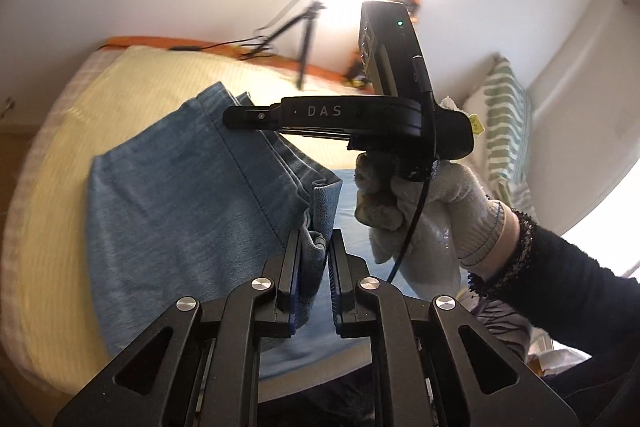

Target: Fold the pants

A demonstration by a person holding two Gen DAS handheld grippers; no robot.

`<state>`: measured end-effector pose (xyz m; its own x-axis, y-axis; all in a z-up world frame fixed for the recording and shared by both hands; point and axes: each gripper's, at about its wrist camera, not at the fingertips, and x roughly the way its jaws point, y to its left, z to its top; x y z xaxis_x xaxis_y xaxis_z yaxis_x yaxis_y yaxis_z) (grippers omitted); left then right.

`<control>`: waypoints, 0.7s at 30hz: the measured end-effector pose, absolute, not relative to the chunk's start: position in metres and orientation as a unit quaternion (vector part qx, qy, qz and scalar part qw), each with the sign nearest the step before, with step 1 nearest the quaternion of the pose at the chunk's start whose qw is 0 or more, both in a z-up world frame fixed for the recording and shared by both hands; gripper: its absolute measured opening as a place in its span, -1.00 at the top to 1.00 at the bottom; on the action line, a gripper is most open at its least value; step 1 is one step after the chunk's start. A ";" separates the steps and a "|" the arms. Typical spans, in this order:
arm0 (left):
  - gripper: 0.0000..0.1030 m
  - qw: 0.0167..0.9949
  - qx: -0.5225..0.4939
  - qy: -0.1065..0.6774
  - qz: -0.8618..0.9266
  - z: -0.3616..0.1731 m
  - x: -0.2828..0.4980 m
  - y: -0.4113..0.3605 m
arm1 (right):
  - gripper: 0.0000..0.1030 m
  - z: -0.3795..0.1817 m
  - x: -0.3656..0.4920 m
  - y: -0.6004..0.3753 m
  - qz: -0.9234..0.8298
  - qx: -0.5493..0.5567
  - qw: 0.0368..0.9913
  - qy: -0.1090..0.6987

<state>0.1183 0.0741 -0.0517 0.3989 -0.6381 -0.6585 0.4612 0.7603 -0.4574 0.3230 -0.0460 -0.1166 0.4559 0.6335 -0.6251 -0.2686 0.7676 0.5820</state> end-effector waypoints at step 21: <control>0.80 0.770 -0.073 0.453 -0.444 -0.071 0.093 -0.111 | 0.85 -0.096 0.202 -0.229 0.155 0.191 0.875 0.418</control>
<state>0.0926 -0.1110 -0.0705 0.1952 -0.7500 -0.6320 0.6180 0.5944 -0.5145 0.2023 -0.2290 -0.0957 0.6031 0.4309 -0.6712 -0.1123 0.8790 0.4634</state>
